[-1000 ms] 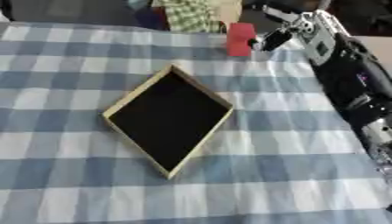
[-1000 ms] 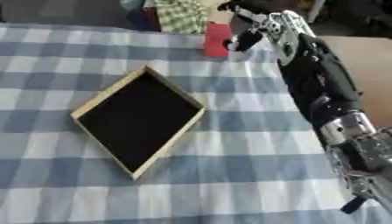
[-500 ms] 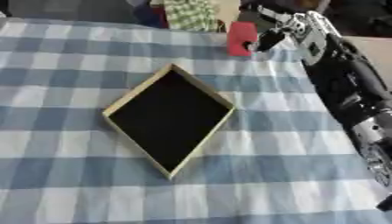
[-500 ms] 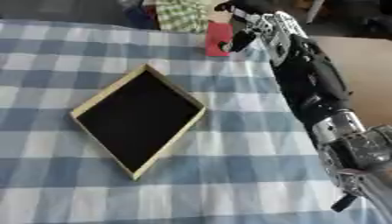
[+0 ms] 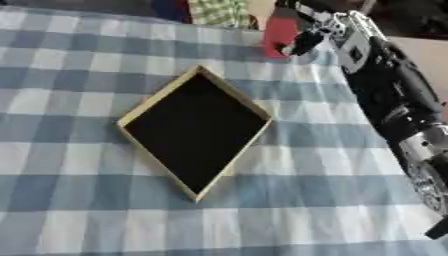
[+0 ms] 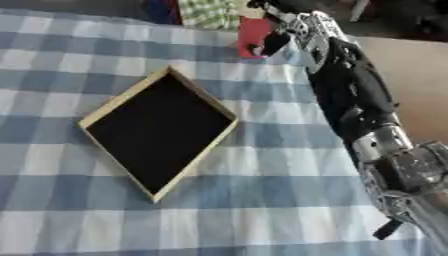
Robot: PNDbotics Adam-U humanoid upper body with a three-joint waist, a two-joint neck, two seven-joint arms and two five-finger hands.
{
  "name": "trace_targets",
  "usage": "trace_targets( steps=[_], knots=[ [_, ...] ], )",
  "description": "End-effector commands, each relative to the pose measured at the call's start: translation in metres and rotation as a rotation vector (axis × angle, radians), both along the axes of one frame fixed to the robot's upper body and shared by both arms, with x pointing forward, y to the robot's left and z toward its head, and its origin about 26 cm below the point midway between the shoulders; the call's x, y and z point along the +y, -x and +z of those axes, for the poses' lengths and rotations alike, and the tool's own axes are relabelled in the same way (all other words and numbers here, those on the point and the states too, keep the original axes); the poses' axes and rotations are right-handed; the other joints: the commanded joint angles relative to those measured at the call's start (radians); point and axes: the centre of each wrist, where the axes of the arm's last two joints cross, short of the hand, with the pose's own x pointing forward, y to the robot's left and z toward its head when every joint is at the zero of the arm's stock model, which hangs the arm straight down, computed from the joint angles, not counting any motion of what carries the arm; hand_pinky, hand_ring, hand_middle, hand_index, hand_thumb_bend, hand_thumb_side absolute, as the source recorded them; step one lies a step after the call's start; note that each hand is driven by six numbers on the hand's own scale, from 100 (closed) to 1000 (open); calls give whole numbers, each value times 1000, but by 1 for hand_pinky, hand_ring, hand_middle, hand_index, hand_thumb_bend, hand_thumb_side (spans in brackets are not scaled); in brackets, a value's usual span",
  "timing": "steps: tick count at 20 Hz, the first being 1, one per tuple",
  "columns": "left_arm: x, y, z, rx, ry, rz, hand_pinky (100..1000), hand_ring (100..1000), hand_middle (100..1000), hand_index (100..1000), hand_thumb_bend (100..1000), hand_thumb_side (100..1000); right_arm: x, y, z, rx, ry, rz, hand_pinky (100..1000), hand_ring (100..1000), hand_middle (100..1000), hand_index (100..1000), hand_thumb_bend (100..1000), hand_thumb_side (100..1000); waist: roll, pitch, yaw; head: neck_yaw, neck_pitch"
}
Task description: Pick up objects on the table and place them in the box.
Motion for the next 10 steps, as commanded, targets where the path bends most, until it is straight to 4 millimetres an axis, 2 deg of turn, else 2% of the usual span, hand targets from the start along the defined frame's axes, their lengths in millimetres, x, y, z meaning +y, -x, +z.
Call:
trace_targets(
  steps=[1, 5, 10],
  knots=[
    [0, 1, 6, -19, -22, 0, 679, 718, 592, 608, 100, 765, -8, 6, 16, -26, -9, -20, 947, 972, 942, 977, 361, 100, 3, -16, 3, -1, -16],
    [-1, 1, 7, -21, -27, -1, 680, 718, 592, 606, 100, 766, -8, 5, 13, 12, -4, -9, 931, 952, 918, 966, 350, 100, -3, -7, 7, 0, -17],
    [-1, 1, 7, -25, -28, 1, 680, 719, 592, 606, 100, 766, -11, 5, 10, 45, -19, -20, 882, 888, 834, 936, 255, 100, -8, -1, 11, -1, -22]
  ],
)
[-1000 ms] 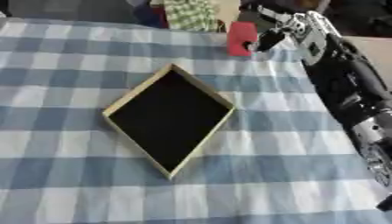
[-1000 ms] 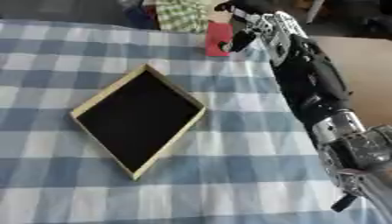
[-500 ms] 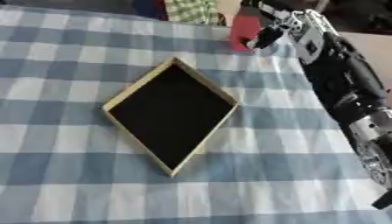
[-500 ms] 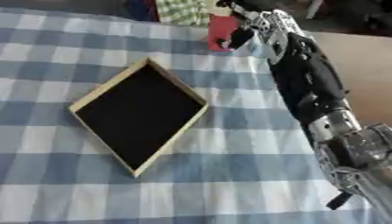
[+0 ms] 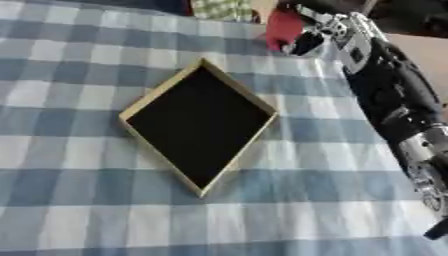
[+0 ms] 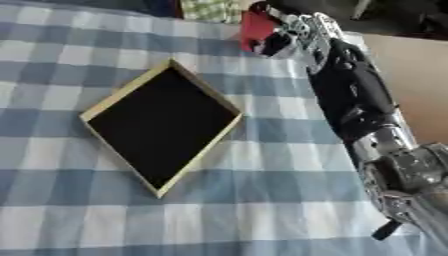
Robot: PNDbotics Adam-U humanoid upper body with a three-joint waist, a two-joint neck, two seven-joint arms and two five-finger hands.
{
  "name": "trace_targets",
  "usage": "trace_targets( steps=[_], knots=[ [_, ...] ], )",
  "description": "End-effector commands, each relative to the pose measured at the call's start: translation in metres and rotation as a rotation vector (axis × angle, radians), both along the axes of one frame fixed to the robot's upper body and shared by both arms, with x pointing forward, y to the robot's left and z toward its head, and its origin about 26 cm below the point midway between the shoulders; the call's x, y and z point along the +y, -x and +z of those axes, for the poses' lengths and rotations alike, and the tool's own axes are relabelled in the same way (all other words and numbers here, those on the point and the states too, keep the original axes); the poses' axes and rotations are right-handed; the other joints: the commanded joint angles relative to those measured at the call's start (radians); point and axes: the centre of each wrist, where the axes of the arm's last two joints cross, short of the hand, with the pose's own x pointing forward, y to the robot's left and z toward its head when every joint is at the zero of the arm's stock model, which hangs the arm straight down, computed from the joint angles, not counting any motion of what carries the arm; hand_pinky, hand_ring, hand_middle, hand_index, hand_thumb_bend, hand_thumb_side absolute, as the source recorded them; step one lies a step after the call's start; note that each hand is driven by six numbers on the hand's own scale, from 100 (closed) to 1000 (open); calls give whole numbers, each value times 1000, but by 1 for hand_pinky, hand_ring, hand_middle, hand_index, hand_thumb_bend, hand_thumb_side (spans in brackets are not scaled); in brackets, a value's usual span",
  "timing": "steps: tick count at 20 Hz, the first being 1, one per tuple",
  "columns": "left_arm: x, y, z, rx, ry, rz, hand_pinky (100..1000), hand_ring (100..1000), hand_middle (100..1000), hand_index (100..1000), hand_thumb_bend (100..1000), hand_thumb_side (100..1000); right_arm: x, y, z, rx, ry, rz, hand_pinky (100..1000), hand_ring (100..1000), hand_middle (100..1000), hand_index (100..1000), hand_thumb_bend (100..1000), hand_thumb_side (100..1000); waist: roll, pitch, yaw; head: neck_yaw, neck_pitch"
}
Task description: Pick up objects on the table and place them in the box.
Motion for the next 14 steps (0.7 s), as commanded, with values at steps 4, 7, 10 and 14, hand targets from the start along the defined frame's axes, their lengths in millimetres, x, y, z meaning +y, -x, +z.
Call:
trace_targets(
  steps=[4, 7, 10, 14],
  knots=[
    [0, 1, 6, -22, -16, 0, 681, 720, 592, 606, 100, 767, -9, 4, 7, -2, -21, -18, 828, 811, 721, 892, 178, 100, 4, -14, 8, -3, -18],
    [0, 1, 6, -20, -16, 0, 681, 721, 592, 606, 100, 767, -9, 4, 9, -19, -29, -9, 744, 694, 589, 840, 107, 100, 5, -14, 7, -4, -14],
    [0, 1, 6, -20, -16, 1, 682, 721, 593, 606, 100, 767, -8, 5, 12, -63, -42, -10, 655, 603, 512, 787, 100, 100, 6, -14, 6, -6, -12],
    [-1, 1, 6, -19, -16, 0, 682, 722, 593, 606, 100, 770, -7, 7, 14, -144, -56, -21, 444, 480, 412, 703, 100, 100, 6, -14, 6, -9, -11]
  ],
)
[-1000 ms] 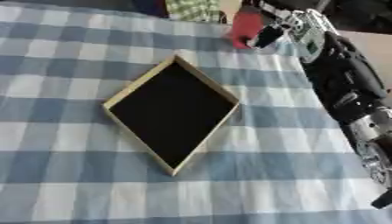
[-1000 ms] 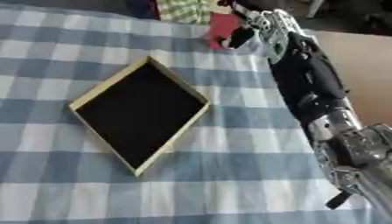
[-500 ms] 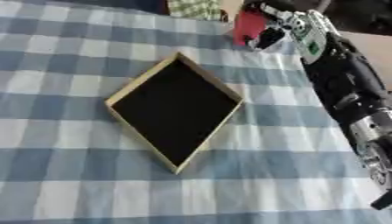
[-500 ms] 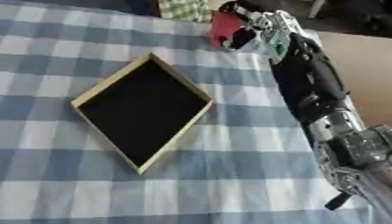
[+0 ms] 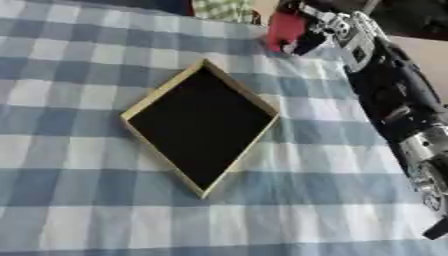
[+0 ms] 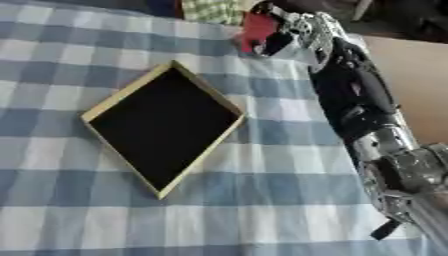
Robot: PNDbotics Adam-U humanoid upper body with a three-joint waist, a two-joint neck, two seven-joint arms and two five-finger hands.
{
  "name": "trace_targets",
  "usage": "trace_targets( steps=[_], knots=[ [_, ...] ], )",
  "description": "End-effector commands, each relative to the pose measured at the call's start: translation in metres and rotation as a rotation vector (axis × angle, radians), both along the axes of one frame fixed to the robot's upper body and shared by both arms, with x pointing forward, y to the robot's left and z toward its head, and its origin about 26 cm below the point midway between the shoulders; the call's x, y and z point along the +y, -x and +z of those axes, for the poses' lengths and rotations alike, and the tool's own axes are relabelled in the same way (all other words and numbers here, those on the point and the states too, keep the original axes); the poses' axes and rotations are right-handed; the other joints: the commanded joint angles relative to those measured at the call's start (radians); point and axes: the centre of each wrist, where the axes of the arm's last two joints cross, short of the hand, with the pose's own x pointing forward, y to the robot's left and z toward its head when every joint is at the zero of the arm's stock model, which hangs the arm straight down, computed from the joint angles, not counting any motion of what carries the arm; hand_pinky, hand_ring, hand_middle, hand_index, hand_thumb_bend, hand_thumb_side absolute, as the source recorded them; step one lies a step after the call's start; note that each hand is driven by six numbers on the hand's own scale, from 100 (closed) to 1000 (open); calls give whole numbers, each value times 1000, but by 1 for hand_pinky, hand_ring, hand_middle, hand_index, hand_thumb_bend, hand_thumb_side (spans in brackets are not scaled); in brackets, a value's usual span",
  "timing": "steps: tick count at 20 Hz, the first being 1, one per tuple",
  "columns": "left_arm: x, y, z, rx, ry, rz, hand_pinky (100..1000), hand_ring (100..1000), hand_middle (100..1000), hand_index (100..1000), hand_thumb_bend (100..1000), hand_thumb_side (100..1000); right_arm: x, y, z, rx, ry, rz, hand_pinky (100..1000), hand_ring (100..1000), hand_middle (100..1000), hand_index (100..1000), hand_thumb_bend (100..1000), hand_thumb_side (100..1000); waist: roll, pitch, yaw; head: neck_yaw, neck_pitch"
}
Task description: Pick up objects on the table and place them in the box.
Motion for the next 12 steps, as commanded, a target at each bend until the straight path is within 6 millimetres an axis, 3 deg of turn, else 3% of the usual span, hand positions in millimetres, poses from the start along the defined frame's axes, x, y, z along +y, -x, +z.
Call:
trace_targets(
  steps=[1, 5, 12],
  knots=[
    [-1, 1, 6, -19, -10, -4, 682, 722, 593, 606, 100, 766, -4, 6, 14, -89, 0, -17, 431, 473, 407, 698, 100, 100, 10, -20, 1, -7, -11],
    [0, 1, 6, -19, -12, -6, 683, 723, 594, 606, 100, 765, -2, 6, 17, -132, 6, -16, 356, 432, 382, 676, 100, 100, 11, -23, 0, -8, -6],
    [2, 3, 3, -5, -15, 1, 684, 724, 595, 607, 100, 761, 3, 14, 36, -179, 41, 30, 352, 430, 380, 672, 100, 100, 22, -45, -20, 0, 21]
  ],
)
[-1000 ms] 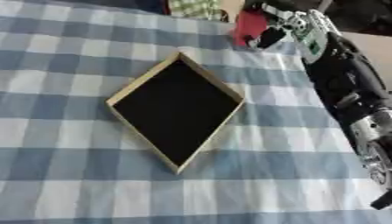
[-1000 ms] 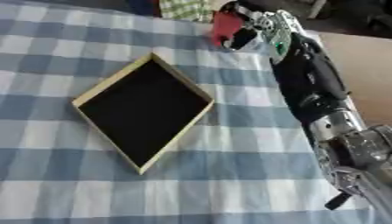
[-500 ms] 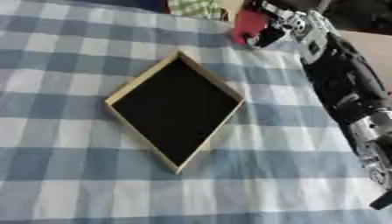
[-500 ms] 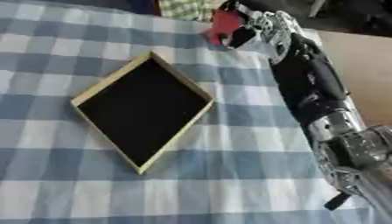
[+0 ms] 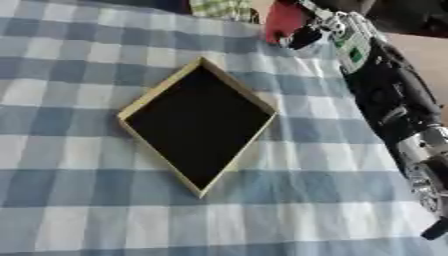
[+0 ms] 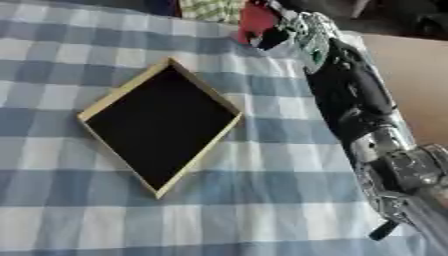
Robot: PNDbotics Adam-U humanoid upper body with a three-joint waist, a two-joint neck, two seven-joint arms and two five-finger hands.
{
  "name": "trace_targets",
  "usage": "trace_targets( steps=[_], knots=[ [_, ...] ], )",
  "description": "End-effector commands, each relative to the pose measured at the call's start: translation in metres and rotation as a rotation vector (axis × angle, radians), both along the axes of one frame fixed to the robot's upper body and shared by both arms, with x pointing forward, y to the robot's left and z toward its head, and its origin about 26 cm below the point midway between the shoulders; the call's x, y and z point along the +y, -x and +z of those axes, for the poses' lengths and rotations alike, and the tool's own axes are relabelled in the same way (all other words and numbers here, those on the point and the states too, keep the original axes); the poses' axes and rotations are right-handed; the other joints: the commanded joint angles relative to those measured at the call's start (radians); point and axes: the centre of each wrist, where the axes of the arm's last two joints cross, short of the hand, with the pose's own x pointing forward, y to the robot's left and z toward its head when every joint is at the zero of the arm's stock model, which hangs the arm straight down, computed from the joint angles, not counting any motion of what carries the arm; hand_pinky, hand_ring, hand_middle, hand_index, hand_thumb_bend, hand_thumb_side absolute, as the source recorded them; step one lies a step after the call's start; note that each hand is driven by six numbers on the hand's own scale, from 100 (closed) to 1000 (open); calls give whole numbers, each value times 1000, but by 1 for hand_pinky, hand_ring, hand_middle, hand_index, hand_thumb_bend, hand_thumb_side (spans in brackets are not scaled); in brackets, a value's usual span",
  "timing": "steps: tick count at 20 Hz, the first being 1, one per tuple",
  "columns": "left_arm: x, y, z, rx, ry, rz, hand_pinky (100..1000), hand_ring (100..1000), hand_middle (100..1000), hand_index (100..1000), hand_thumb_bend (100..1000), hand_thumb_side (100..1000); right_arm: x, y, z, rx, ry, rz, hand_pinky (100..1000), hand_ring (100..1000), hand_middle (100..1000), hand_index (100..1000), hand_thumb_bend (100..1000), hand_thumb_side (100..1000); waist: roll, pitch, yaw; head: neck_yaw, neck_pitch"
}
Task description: Pick up objects on the table and place them in the box.
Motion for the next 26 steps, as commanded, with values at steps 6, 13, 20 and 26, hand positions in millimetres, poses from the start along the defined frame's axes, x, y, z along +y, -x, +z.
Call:
trace_targets(
  steps=[6, 13, 20, 26],
  knots=[
    [5, 4, 1, 2, -8, 15, 684, 724, 596, 609, 100, 757, 14, 25, 48, -62, 112, 153, 390, 449, 396, 682, 100, 100, 26, -56, -30, 17, 39],
    [9, 5, -1, 4, 4, 35, 684, 725, 597, 610, 100, 754, 52, 47, 49, -2, 233, 380, 420, 463, 407, 682, 100, 100, 38, -78, -50, 51, 68],
    [15, 6, 0, -5, 26, 73, 684, 727, 600, 615, 100, 747, 107, 77, 40, -33, 383, 577, 466, 476, 416, 672, 165, 100, 46, -95, -49, 58, 79],
    [17, 6, 0, -15, 39, 99, 684, 727, 599, 615, 100, 745, 151, 97, 21, -68, 482, 729, 488, 480, 417, 657, 211, 100, 50, -99, -54, 68, 85]
  ],
)
